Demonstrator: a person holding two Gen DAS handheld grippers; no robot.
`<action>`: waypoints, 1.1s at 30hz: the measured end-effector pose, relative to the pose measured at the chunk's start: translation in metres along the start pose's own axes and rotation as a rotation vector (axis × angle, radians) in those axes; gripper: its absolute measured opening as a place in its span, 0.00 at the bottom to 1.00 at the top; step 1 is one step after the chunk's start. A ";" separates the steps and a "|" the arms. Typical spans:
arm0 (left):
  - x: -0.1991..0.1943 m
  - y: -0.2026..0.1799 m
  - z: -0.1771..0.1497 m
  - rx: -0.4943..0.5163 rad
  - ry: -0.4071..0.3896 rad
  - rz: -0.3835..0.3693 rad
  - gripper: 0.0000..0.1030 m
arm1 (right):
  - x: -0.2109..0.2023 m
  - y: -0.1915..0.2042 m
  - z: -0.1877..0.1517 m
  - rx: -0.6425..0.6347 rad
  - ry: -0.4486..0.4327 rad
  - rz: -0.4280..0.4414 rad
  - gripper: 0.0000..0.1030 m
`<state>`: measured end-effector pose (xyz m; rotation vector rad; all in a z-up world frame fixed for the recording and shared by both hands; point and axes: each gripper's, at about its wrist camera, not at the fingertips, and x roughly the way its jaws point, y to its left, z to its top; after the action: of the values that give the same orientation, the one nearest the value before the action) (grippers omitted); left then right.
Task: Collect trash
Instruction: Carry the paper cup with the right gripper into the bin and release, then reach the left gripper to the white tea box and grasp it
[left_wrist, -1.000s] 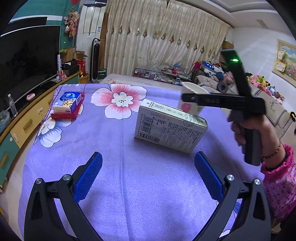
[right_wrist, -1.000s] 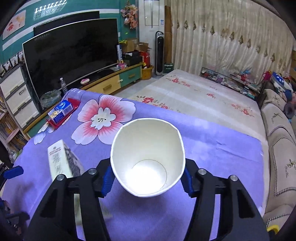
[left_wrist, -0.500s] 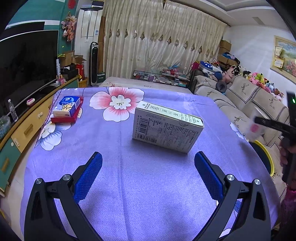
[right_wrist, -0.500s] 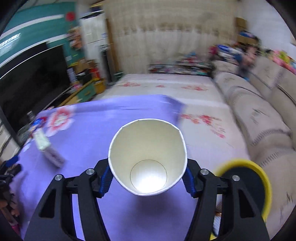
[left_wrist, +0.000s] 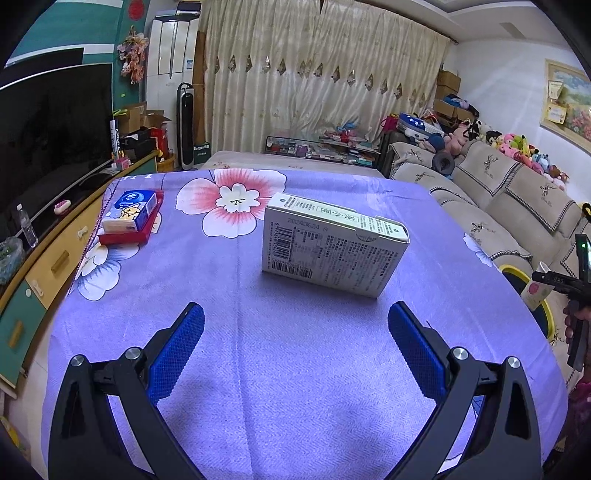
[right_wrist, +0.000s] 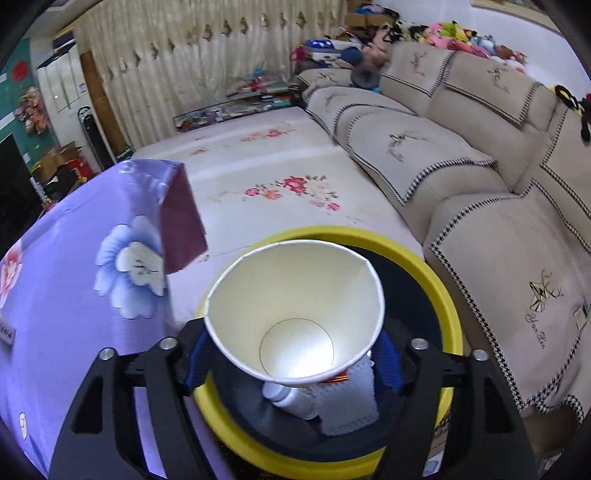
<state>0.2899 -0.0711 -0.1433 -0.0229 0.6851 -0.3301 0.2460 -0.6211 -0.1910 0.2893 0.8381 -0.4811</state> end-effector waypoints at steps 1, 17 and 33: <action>0.000 0.000 0.000 0.002 0.000 -0.001 0.95 | 0.001 -0.002 -0.001 0.003 0.002 -0.009 0.79; 0.006 -0.010 0.002 0.018 0.054 -0.059 0.95 | -0.028 0.015 -0.016 -0.019 -0.037 0.059 0.86; 0.069 -0.007 0.049 0.165 0.146 -0.099 0.95 | -0.040 0.020 -0.022 -0.043 -0.049 0.104 0.87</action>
<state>0.3686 -0.1034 -0.1472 0.1257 0.8005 -0.4862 0.2194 -0.5828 -0.1735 0.2783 0.7805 -0.3715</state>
